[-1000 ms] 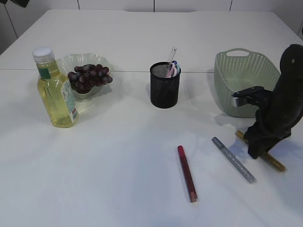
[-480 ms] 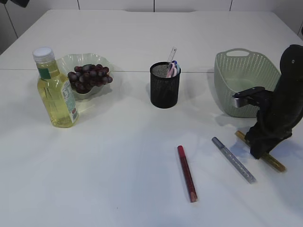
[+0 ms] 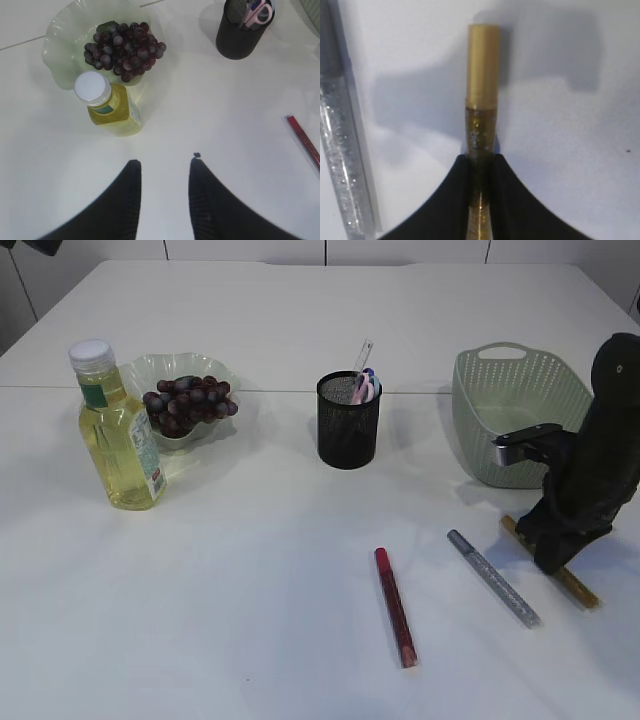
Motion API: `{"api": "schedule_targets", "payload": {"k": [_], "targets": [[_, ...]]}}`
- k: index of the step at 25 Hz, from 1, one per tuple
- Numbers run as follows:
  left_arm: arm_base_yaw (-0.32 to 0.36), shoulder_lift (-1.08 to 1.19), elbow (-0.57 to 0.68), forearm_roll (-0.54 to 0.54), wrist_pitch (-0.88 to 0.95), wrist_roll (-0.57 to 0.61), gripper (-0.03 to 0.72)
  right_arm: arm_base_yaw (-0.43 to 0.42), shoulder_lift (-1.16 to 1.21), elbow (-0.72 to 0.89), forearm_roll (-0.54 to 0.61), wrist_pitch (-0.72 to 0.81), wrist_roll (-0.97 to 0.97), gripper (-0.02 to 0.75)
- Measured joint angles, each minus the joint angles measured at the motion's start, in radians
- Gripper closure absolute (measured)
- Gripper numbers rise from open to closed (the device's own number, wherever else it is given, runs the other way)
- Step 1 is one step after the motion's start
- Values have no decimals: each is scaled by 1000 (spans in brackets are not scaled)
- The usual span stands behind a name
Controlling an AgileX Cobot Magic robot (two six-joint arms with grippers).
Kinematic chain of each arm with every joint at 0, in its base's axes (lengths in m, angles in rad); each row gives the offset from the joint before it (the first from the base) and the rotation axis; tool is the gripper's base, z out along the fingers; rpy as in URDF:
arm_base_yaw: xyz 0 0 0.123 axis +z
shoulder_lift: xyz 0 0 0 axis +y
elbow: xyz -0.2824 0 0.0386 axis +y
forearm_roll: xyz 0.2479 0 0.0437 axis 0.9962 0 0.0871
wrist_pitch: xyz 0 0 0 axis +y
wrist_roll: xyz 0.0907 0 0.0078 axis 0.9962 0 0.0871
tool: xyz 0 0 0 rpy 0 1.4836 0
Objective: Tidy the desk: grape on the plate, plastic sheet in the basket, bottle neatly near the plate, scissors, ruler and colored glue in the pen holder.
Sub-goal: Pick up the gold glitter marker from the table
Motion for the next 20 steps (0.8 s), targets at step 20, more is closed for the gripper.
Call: {"api": "schedule_targets", "payload": {"k": [20], "targets": [[0,0,0,0,0,0,449,0,0,-21,62,175,173,654]]}}
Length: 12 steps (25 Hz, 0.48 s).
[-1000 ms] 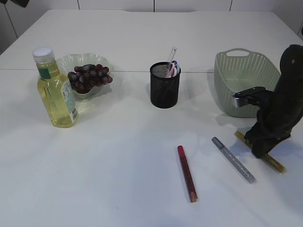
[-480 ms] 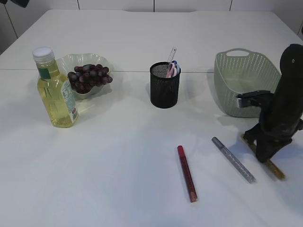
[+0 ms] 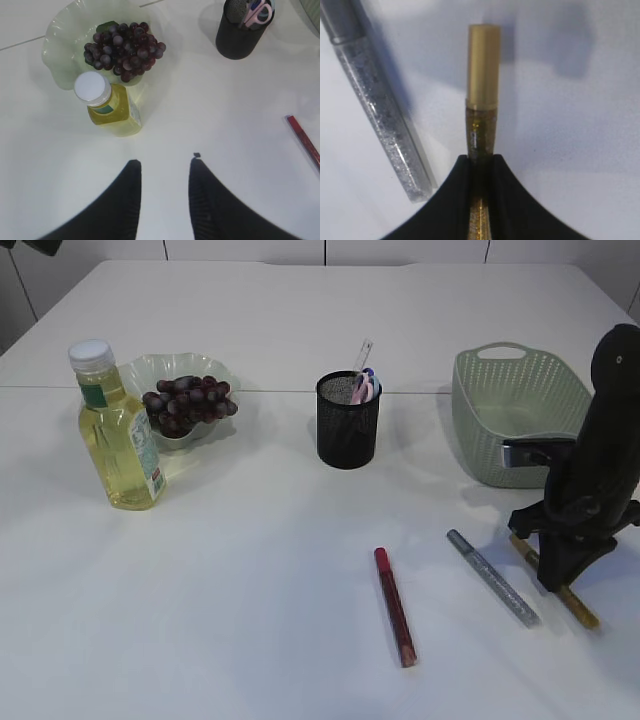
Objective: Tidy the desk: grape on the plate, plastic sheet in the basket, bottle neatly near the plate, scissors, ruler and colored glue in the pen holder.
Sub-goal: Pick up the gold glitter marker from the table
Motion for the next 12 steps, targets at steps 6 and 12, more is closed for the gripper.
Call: {"api": "schedule_targets", "payload": {"k": [6,12], "targets": [[0,0,0,0,0,0,449,0,-19,-5,2,27,17,654],[0,0,0,0,0,0,449,0,-111,-5,2,34,30,680]]}}
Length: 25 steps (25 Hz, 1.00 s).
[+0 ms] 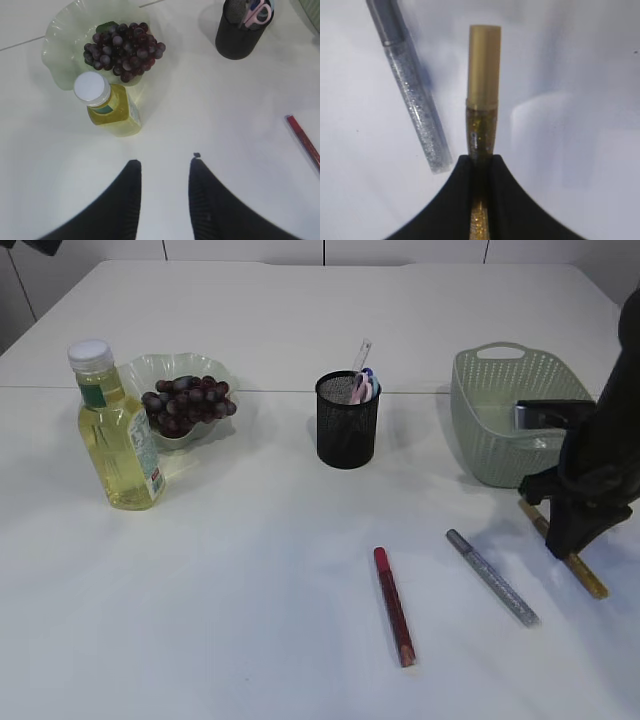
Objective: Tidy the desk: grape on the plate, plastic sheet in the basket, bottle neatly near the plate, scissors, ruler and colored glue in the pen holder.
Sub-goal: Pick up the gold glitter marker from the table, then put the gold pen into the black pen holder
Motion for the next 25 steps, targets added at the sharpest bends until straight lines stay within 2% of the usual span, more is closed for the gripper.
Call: {"api": "schedule_targets", "payload": {"k": [8,12,18,25], "targets": [[0,0,0,0,0,0,449,7,-104,23,92,19,-18,686],[0,0,0,0,0,0,449,57,-111,28,113,15,-31,686],[0,0,0,0,0,0,449,171,-111,15,149,-93,-41,684],[0,0,0,0,0,0,449,211,-111,-78,256,-356,-71,680]]}}
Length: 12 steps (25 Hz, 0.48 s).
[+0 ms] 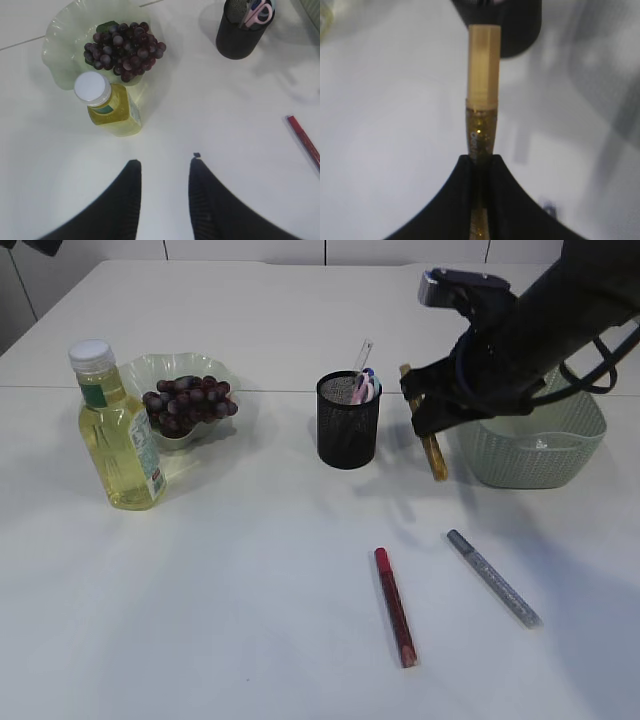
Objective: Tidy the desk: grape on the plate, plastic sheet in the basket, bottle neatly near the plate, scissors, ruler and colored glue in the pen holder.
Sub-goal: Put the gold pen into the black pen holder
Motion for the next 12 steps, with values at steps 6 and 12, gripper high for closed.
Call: {"api": "schedule_targets", "payload": {"k": [6,12], "targets": [[0,2,0,0,0,0,449,5,26,-82,88,-177,-77,679],[0,2,0,0,-30,0,449,22,142,-203,234,-272,-211,679]]}}
